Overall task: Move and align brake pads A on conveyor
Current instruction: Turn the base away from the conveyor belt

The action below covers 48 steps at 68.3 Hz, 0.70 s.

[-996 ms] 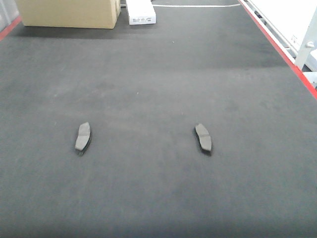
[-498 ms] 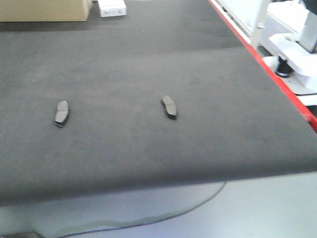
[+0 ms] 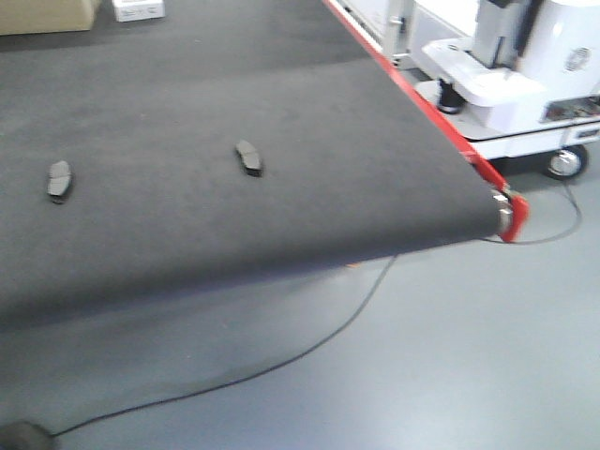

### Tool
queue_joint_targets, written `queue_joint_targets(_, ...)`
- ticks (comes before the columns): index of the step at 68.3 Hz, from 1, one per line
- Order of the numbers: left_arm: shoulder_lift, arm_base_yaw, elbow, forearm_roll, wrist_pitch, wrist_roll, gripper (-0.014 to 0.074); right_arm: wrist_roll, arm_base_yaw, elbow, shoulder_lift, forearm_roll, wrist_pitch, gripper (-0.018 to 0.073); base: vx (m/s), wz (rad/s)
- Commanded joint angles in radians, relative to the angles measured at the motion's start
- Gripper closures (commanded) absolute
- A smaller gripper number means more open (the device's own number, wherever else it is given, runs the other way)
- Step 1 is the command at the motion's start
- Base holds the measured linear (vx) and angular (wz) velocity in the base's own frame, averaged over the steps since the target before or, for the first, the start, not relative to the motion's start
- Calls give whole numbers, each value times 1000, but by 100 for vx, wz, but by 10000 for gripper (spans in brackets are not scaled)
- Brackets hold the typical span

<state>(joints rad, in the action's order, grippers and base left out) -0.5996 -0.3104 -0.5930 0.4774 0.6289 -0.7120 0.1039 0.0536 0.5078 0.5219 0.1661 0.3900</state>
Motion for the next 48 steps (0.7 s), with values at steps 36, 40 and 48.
queue_joint_targets(36,-2,-3,-26,22,-59,-4,603,13,-6,27,2,0,-65,569,-19,-54)
queue_joint_targets(40,-2,-3,-26,22,-59,-4,603,13,-6,27,2,0,-65,569,-15,-73)
queue_joint_targets(48,-2,-3,-26,22,-59,-4,603,13,-6,27,2,0,-64,569,-15,-77)
